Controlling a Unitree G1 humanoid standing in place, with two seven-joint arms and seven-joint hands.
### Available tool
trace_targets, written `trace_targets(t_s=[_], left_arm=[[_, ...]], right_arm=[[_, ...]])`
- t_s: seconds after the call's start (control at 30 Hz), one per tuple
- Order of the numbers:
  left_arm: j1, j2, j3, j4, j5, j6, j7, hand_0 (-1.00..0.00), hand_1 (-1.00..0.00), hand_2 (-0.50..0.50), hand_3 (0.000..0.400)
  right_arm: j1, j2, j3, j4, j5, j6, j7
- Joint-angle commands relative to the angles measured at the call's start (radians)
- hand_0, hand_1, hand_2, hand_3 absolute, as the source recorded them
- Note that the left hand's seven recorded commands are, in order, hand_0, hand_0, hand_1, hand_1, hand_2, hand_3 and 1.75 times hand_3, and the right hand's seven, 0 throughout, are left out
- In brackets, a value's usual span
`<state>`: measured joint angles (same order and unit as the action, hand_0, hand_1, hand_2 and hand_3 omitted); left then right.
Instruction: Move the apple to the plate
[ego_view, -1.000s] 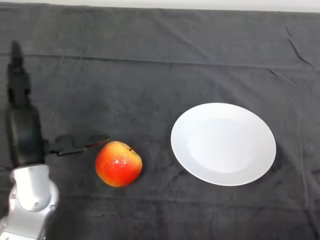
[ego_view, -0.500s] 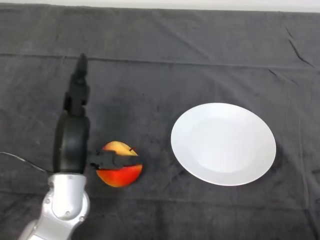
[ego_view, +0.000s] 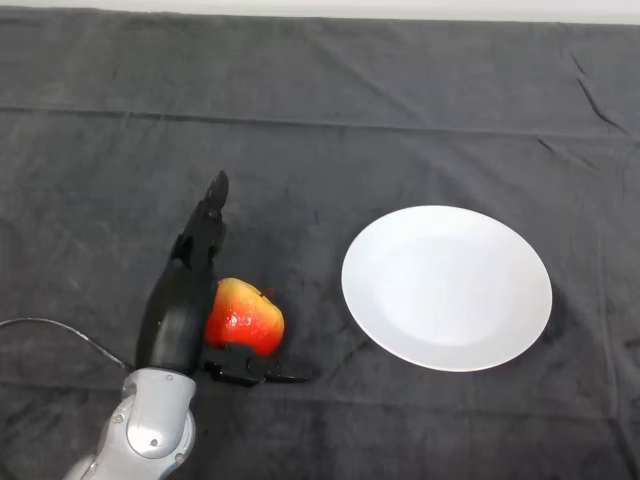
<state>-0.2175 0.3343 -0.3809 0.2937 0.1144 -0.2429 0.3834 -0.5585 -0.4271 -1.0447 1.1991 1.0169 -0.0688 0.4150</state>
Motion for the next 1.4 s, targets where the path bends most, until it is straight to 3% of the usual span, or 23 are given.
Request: trace_targets(t_s=[0.03, 0.13, 0.17, 0.2, 0.23, 0.57, 0.87, 1.03, 1.4], left_arm=[[-0.041, 0.029, -0.012, 0.043, -0.012, 0.017, -0.018, 0.00, 0.00, 0.00, 0.000], [-0.043, 0.033, -0.015, 0.052, -0.010, 0.024, -0.023, 0.00, 0.00, 0.00, 0.000], [-0.044, 0.034, -0.015, 0.054, -0.010, 0.025, -0.024, 0.00, -0.13, 0.06, 0.050], [-0.045, 0.036, -0.015, 0.056, -0.009, 0.026, -0.025, -0.32, -0.44, 0.06, 0.176], [-0.045, 0.037, -0.014, 0.058, -0.009, 0.027, -0.026, -1.00, -1.00, 0.00, 0.400], [-0.058, 0.045, -0.001, 0.078, 0.000, 0.031, -0.023, -1.00, -1.00, 0.00, 0.400], [-0.140, 0.048, 0.031, 0.079, 0.004, 0.067, -0.034, -1.00, -1.00, 0.00, 0.400], [-0.213, 0.021, 0.027, 0.106, 0.029, 0.073, -0.015, -1.00, -1.00, 0.00, 0.400], [-0.350, -0.079, -0.062, 0.251, 0.079, 0.008, 0.068, -1.00, -1.00, 0.00, 0.400]], right_arm=[[0.013, 0.012, -0.0090, -0.046, 0.0089, 0.001, -0.0108], [0.013, 0.012, -0.0089, -0.047, 0.0090, 0.001, -0.0111], [0.013, 0.012, -0.0089, -0.047, 0.0091, 0.001, -0.0112], [0.013, 0.012, -0.0089, -0.047, 0.0091, 0.001, -0.0113], [0.013, 0.012, -0.0088, -0.047, 0.0091, 0.002, -0.0114], [0.013, 0.012, -0.0085, -0.048, 0.0095, 0.002, -0.0119], [0.013, 0.012, -0.0083, -0.048, 0.0098, 0.002, -0.0122], [0.013, 0.012, -0.0082, -0.048, 0.0099, 0.002, -0.0122], [0.013, 0.011, -0.0085, -0.046, 0.0105, 0.001, -0.0112]])
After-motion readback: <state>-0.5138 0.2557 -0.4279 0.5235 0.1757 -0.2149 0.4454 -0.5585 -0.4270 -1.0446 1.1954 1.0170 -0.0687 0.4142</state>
